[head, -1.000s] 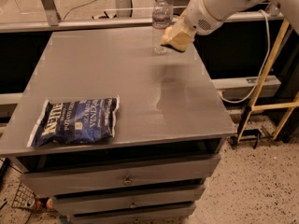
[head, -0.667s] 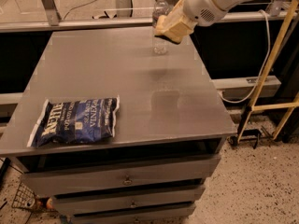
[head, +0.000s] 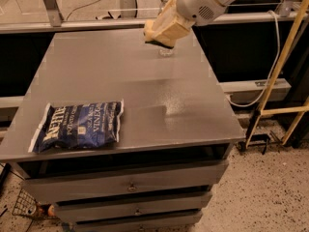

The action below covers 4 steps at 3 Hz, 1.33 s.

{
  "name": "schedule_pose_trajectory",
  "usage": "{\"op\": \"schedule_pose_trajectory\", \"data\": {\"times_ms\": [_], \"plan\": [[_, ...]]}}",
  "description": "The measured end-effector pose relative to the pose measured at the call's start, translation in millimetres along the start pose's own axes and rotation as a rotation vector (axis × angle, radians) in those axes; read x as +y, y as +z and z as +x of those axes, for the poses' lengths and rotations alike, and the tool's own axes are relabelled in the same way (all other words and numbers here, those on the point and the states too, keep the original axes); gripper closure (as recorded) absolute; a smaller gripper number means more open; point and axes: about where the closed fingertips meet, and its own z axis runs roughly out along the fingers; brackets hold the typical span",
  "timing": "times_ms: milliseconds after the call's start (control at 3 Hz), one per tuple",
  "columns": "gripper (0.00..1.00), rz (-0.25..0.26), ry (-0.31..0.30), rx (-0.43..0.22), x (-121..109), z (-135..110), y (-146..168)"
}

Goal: Move sponge near blue chip bag

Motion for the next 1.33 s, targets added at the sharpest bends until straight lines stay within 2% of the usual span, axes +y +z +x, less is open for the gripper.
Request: {"op": "schedule_pose_trajectory", "data": {"times_ms": [333,667,1000,1333], "plan": [[1.0,0.0,0.0,0.0,0,0,0],[1.0,-0.089,-0.069,-0.001,14,-18,27],[1.0,-0.238,-0.193,-0.018,41,-51,73],[1.0,-0.349,-0.288,-0.019,64,-74,107]]}}
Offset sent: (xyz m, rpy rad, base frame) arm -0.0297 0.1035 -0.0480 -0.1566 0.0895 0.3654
